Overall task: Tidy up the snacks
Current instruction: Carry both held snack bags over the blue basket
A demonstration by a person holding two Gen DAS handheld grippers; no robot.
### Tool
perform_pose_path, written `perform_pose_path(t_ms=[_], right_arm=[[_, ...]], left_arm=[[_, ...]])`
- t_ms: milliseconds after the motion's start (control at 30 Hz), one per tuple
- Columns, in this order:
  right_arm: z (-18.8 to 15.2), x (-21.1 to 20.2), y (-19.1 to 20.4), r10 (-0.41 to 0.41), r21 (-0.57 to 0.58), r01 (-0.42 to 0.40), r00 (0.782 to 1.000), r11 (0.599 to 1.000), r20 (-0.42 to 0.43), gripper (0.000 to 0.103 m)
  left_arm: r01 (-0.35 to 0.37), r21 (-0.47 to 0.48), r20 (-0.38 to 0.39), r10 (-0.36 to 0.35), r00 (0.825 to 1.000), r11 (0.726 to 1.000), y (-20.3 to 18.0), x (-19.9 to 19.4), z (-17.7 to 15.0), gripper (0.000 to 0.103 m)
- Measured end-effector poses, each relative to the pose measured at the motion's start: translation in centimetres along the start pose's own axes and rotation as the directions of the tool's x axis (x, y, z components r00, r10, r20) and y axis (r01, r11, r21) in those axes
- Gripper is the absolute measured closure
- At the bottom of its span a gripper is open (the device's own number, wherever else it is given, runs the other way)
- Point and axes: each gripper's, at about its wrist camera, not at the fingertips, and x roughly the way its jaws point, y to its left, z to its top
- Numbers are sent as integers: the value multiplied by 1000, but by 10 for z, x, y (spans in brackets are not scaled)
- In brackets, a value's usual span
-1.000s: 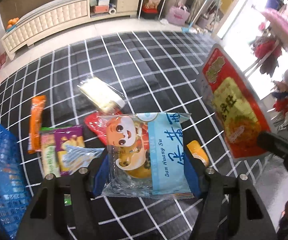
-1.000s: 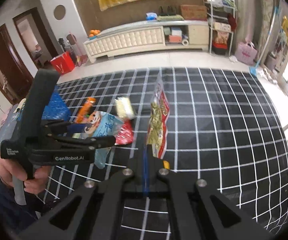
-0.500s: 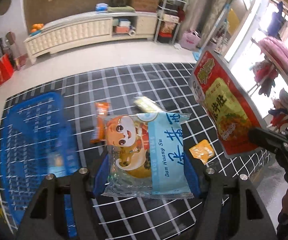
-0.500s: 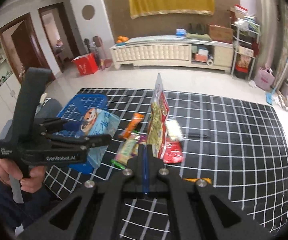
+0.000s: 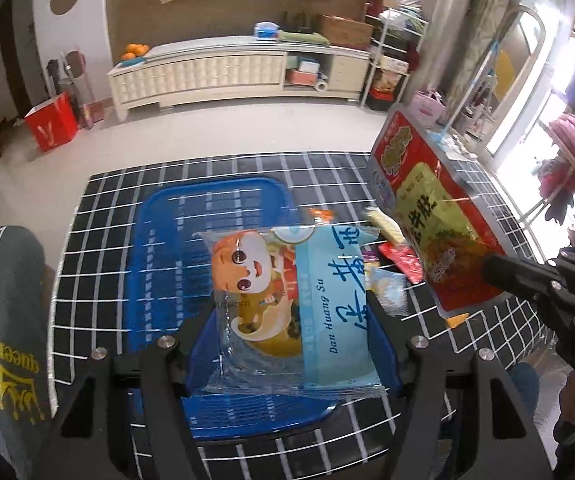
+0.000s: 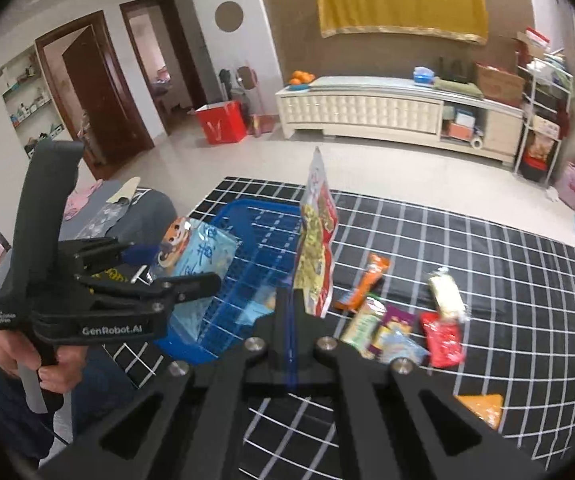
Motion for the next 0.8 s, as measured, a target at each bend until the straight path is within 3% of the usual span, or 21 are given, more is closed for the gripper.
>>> perform_pose_path(t_ms=[400,800], right_arm=[[19,55,27,60,-12,-60,997,998,-51,101],[26,88,23,62,-6,-63,995,998,-84,101]], left_arm=[[-44,-53,-48,42,998,998,65,6,0,39],[-41,-37,-151,35,988,998,77,57,4,39]])
